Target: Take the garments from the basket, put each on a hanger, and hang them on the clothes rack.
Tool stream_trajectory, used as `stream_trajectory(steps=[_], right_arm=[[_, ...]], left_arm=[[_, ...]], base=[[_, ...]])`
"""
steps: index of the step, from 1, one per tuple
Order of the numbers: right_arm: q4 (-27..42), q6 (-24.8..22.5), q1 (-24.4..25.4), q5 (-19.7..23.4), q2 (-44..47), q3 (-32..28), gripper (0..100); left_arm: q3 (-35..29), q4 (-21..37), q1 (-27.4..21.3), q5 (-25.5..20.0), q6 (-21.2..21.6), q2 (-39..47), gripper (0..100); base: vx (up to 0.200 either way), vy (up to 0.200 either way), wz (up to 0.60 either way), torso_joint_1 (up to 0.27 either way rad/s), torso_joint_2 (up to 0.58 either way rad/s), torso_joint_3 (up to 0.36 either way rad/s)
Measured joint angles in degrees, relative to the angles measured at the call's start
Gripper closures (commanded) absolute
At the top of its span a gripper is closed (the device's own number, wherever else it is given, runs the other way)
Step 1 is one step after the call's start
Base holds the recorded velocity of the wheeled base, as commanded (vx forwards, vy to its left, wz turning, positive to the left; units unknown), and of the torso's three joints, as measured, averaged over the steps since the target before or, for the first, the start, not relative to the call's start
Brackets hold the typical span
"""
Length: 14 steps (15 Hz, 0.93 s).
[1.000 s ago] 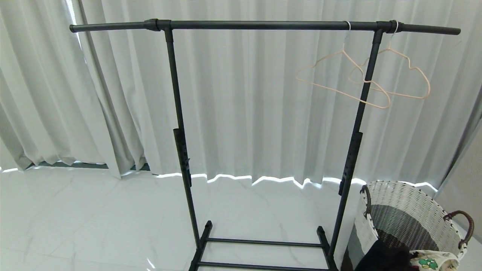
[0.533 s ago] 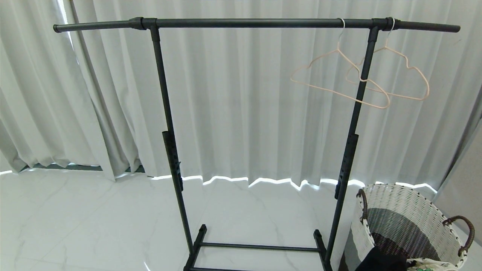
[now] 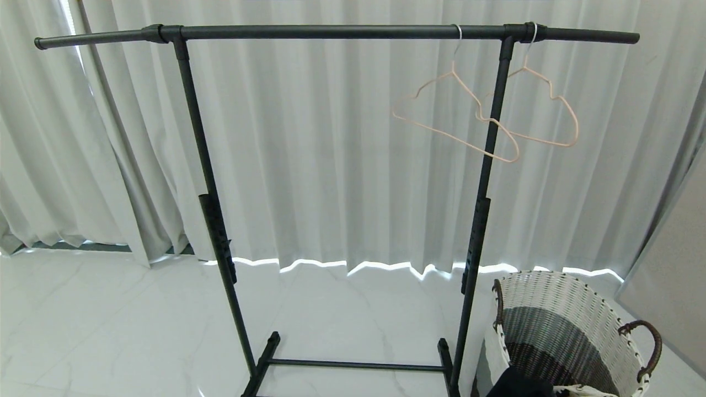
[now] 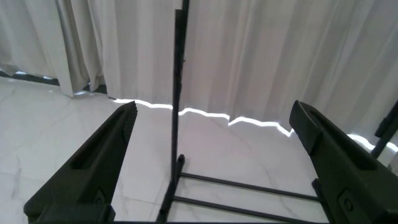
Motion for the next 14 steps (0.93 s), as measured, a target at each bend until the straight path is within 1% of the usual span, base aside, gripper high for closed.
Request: stream_trajectory(steps=[3, 8, 14], right_arm=[[0.00, 0.27, 0.05, -0.05, 0.00, 0.00, 0], [-0.02, -0.95, 0.05, 0.13, 0.29, 0.00, 0], [-0.07, -0.82, -0.01, 0.09, 0.05, 0.00, 0]], left_arm=[[0.00, -0.05, -0.02, -0.02, 0.00, 0.00, 0], [0.00, 0.00, -0.07, 0.17, -0.85, 0.00, 0], [0.00, -0.02, 0.11, 0.17, -0.93, 0.00, 0]], base=[[0.000, 0.000, 0.00, 0.000, 0.00, 0.000], [0.000, 0.000, 0.00, 0.000, 0.00, 0.000], [0.000, 0.000, 0.00, 0.000, 0.00, 0.000]])
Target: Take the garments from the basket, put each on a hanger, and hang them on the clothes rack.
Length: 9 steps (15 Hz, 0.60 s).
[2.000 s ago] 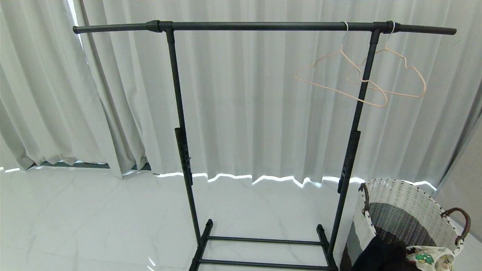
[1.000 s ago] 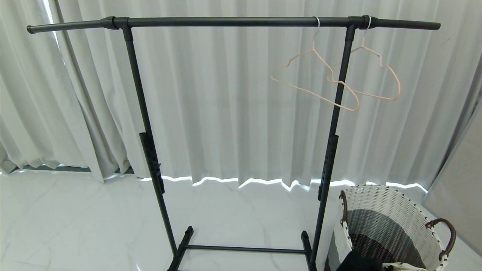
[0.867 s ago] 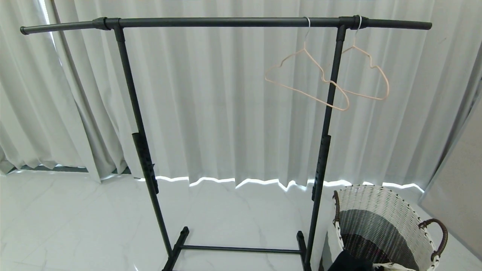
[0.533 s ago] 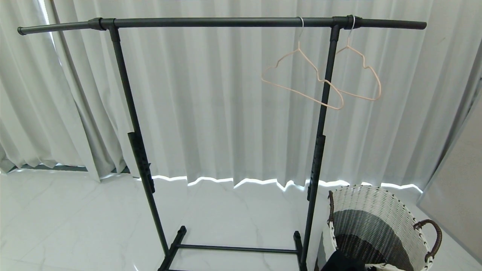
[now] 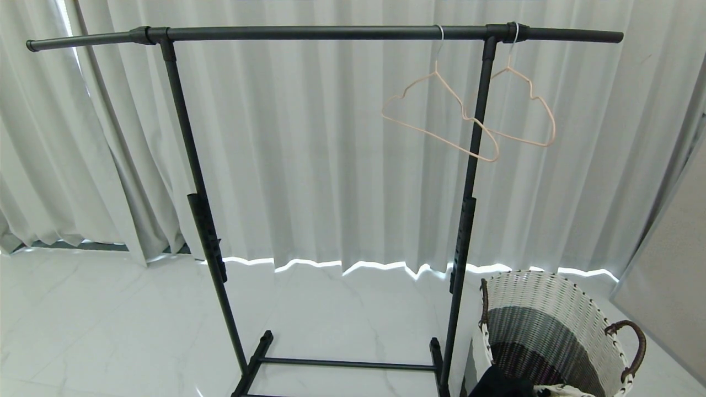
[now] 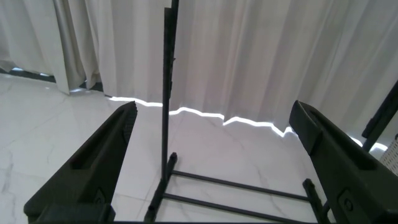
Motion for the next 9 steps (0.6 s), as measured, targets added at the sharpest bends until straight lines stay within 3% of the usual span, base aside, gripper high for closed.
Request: stream_trajectory(steps=[3, 5, 7, 9], right_arm=[[-0.39, -0.06, -0.02, 1.12, 0.06, -0.33, 0], [-0.35, 1.28, 0.94, 3.47, 2.21, -4.51, 0], [-0.24, 1.08, 2.57, 4.53, 9.65, -10.08, 0], [-0.20, -4.96, 3.18, 5.00, 21.09, -13.89, 0]], left_arm=[[0.00, 0.00, 0.00, 0.00, -0.04, 0.00, 0], [0.00, 0.02, 0.02, 0.00, -0.02, 0.00, 0], [0.00, 0.02, 0.02, 0.00, -0.02, 0.00, 0], [0.00, 0.02, 0.02, 0.00, 0.00, 0.00, 0]], base=[[0.000, 0.000, 0.00, 0.000, 0.00, 0.000], [0.000, 0.000, 0.00, 0.000, 0.00, 0.000], [0.000, 0.000, 0.00, 0.000, 0.00, 0.000], [0.000, 0.000, 0.00, 0.000, 0.00, 0.000]])
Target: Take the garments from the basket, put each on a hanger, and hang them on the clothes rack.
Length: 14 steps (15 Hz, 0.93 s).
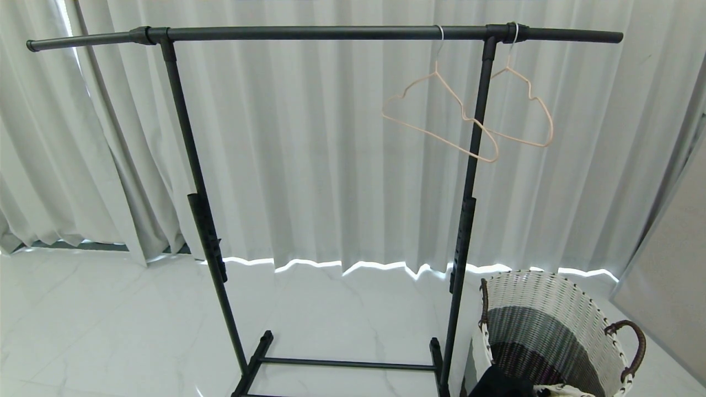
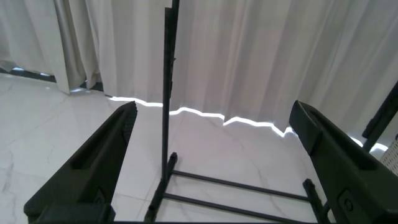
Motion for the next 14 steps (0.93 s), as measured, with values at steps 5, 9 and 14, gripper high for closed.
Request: stream_trajectory(steps=[5, 9, 14], right_arm=[[-7.90, -25.67, 0.66, 0.30, 32.38, -2.07, 0], [-23.43, -35.45, 5.86, 0.17, 54.99, 2.12, 0], [-26.66, -39.03, 6.56, -0.33, 66.04, 6.50, 0]], left_arm=[[0.00, 0.04, -0.02, 0.00, -0.02, 0.00, 0], [0.00, 0.04, -0.02, 0.00, 0.00, 0.00, 0], [0.00, 0.00, -0.02, 0.00, 0.00, 0.00, 0]], base=[[0.000, 0.000, 0.00, 0.000, 0.00, 0.000], [0.000, 0.000, 0.00, 0.000, 0.00, 0.000], [0.000, 0.000, 0.00, 0.000, 0.00, 0.000]])
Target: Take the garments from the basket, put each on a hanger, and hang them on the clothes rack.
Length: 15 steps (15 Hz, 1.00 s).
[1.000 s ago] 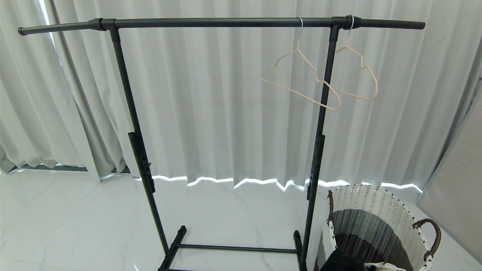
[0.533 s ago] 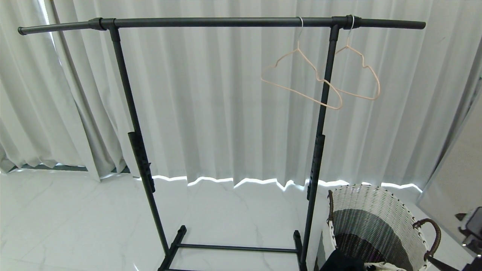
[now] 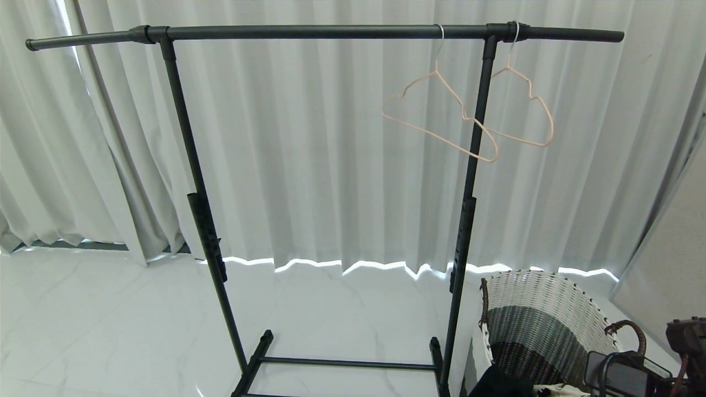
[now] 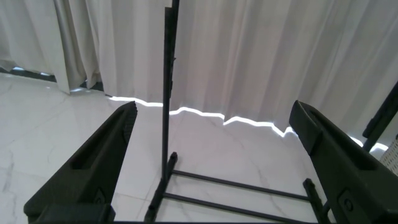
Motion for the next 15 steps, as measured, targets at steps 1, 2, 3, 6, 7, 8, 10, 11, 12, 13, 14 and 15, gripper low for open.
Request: stream_trajectory(steps=[1, 2, 3, 6, 7, 8, 10, 11, 12, 13, 14, 15], right_arm=[[0.00, -0.02, -0.37, 0.00, 0.72, 0.20, 0], [-0.05, -0.02, -0.77, 0.00, 1.38, 0.22, 0], [-0.09, -0.02, -1.41, 0.00, 2.23, 0.17, 0], [-0.57, -0.27, -3.30, -0.67, 6.21, -0.96, 0], [-0.98, -0.16, -3.54, -1.22, 7.69, -1.51, 0], [-1.52, -0.05, -3.64, -1.50, 9.08, -2.08, 0], [-2.84, 0.13, -3.75, -1.68, 11.86, -3.22, 0], [-2.99, 0.26, -3.80, -1.68, 12.98, -4.05, 0], [-3.10, 0.57, -3.80, -1.69, 13.92, -4.84, 0], [-3.41, 0.72, -3.80, -1.68, 14.68, -5.51, 0], [-3.91, 0.74, -3.80, -1.66, 15.36, -5.75, 0], [-4.02, 0.74, -3.80, -1.63, 15.88, -5.75, 0]], left_arm=[[0.00, 0.00, 0.00, 0.00, 0.00, 0.00, 0], [0.00, 0.01, 0.00, -0.02, -0.02, 0.00, 0], [0.00, 0.01, 0.02, 0.00, 0.00, 0.00, 0], [0.00, 0.01, 0.00, 0.00, 0.00, 0.00, 0], [0.00, 0.01, 0.00, 0.00, -0.02, 0.00, 0], [0.00, 0.00, 0.00, 0.00, -0.02, 0.00, 0], [0.00, 0.00, 0.00, 0.00, 0.00, 0.00, 0], [0.00, 0.00, 0.00, -0.02, -0.02, 0.00, 0], [0.00, 0.00, 0.00, 0.00, -0.02, 0.00, 0], [0.00, 0.00, 0.02, 0.00, -0.02, 0.00, 0], [0.00, 0.00, 0.00, -0.02, 0.00, 0.00, 0], [0.00, 0.00, 0.00, 0.00, -0.02, 0.00, 0]], base=[[0.000, 0.000, 0.00, 0.000, 0.00, 0.000], [0.000, 0.000, 0.00, 0.000, 0.00, 0.000], [0.000, 0.000, 0.00, 0.000, 0.00, 0.000], [0.000, 0.000, 0.00, 0.000, 0.00, 0.000], [0.000, 0.000, 0.00, 0.000, 0.00, 0.000], [0.000, 0.000, 0.00, 0.000, 0.00, 0.000], [0.000, 0.000, 0.00, 0.000, 0.00, 0.000], [0.000, 0.000, 0.00, 0.000, 0.00, 0.000], [0.000, 0.000, 0.00, 0.000, 0.00, 0.000], [0.000, 0.000, 0.00, 0.000, 0.00, 0.000], [0.000, 0.000, 0.00, 0.000, 0.00, 0.000], [0.000, 0.000, 0.00, 0.000, 0.00, 0.000]])
